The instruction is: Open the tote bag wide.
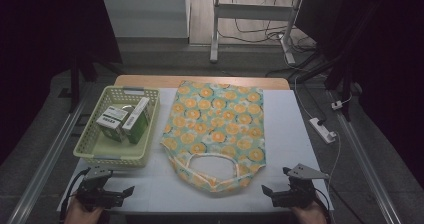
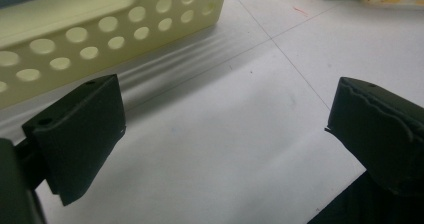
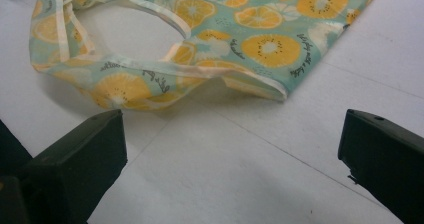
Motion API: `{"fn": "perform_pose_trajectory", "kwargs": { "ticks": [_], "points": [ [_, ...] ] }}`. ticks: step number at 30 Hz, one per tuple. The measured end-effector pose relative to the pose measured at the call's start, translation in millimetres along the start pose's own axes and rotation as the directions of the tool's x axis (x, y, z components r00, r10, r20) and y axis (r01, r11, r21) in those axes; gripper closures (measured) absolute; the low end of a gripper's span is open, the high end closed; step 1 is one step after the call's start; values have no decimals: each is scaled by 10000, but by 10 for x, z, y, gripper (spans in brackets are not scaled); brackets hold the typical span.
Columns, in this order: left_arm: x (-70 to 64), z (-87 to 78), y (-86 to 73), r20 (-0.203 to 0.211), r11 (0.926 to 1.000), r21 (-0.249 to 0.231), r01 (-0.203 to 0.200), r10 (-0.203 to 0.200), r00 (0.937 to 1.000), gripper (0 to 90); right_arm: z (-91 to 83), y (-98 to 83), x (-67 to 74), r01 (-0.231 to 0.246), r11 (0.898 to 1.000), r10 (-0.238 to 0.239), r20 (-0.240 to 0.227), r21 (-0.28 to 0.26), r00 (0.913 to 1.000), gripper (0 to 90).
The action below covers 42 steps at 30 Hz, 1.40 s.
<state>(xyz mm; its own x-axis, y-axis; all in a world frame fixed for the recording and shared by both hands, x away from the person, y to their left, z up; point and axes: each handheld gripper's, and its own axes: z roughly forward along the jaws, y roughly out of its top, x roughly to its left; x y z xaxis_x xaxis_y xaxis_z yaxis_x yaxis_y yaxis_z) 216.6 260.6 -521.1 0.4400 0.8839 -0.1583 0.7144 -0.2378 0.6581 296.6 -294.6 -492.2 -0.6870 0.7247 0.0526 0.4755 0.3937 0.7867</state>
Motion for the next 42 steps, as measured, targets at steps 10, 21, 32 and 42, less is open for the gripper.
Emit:
{"fn": "perform_pose_trajectory", "kwargs": {
  "ticks": [10, 21, 32, 42],
  "points": [
    [12, -4, -3, 76, 9999, -49, 104, -104, 9999, 24, 51, 65, 79, 526, 9986, -528, -237, -109, 9983, 0],
    [23, -22, -12, 157, 9996, -219, 191, -188, 9997, 23, 151, 158, 188, 867, 9954, -900, -865, -408, 9922, 0],
    [24, -17, -8, 149, 9997, -178, 179, -176, 9997, 19, 237, 301, 239, 427, 9978, -499, -1499, -505, 9874, 0],
    [33, -15, -8, 158, 9996, -148, 244, -242, 9996, 19, 399, 436, 345, 988, 9949, -1007, -1833, -197, 9779, 0]
  ]
}}
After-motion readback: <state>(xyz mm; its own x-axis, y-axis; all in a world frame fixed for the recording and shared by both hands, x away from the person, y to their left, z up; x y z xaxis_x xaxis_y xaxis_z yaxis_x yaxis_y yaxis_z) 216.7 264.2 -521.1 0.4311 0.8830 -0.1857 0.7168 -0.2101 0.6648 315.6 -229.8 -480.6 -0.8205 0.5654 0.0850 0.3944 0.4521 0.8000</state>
